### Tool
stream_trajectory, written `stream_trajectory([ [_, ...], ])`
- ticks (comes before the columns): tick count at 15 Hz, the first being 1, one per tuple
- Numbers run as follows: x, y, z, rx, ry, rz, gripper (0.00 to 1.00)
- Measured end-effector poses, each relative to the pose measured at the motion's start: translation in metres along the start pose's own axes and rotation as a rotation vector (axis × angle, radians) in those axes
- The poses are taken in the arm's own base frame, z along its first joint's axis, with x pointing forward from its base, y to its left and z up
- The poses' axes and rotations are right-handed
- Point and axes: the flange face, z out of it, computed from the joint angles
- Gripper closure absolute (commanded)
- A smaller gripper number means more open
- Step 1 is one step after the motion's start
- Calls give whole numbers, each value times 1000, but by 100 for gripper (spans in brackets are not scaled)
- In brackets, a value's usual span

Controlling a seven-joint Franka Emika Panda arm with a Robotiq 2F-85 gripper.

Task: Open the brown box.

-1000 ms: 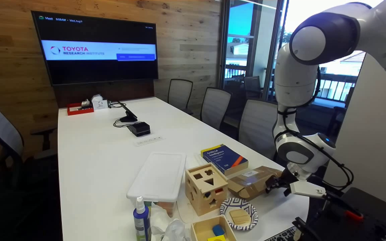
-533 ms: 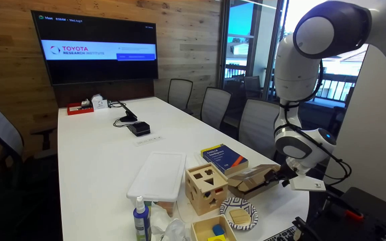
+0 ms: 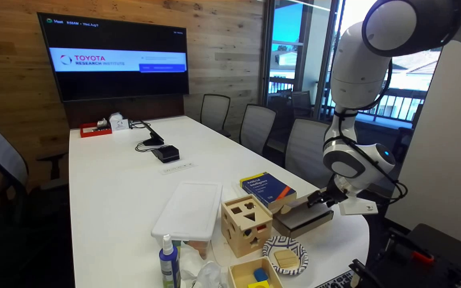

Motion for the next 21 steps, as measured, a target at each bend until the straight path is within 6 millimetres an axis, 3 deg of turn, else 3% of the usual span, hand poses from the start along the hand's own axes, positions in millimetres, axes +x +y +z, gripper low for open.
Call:
stream_trajectory([
  [8,45,-22,10,39,98,-107,0],
  [21,64,-44,58,98,102,-164,0],
])
